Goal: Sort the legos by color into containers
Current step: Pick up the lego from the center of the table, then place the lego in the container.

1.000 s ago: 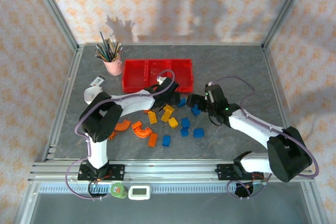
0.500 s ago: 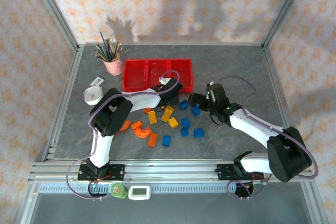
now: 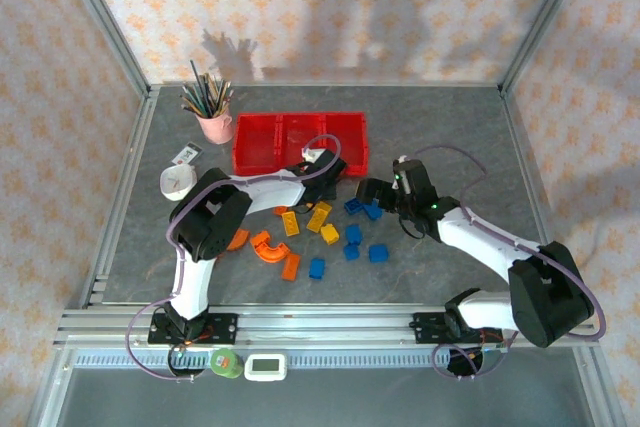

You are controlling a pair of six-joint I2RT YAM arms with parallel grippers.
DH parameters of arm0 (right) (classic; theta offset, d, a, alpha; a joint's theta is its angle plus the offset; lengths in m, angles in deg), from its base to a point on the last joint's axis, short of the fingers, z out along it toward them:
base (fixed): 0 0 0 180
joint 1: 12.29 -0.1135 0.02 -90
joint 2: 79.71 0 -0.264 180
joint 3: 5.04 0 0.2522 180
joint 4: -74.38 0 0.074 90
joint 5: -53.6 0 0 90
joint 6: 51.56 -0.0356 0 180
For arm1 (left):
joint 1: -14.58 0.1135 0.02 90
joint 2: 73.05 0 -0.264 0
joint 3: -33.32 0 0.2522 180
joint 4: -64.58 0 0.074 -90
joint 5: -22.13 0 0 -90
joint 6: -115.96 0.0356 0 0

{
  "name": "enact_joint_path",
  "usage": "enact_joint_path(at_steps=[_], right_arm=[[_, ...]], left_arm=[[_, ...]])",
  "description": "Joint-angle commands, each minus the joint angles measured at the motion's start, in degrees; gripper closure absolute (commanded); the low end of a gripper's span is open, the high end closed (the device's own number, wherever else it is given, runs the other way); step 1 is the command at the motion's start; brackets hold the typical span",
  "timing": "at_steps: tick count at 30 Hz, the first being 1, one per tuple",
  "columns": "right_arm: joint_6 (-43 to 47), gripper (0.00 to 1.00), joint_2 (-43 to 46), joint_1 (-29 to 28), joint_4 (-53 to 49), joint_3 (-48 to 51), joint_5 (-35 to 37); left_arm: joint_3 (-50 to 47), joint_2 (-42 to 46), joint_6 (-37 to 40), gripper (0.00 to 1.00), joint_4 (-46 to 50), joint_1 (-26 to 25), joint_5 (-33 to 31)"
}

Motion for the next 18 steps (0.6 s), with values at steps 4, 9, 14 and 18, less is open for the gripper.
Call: enact_joint_path(at_steps=[4, 9, 14, 18], right_arm=[[2.11, 0.00, 1.03, 0.53, -2.37, -0.64, 1.07], [3.36, 0.00, 1.49, 0.53, -3.73, -1.78, -0.05], [3.58, 0.00, 0.93, 0.01, -4.39, -3.99, -2.67], [3.01, 0.00, 0.27, -1.91, -3.89, -6.06, -3.22]], left_arm=[[-2.33, 4.88, 0.86, 0.77, -0.34, -0.76, 0.77], [-5.25, 10.24, 1.56, 0.82, -0.13, -1.03, 3.50], [-10.26, 18.14, 1.89, 0.84, -0.01, -1.03, 3.79], [-12.08, 24.11, 2.77, 0.85, 2.10, -0.81, -0.62]])
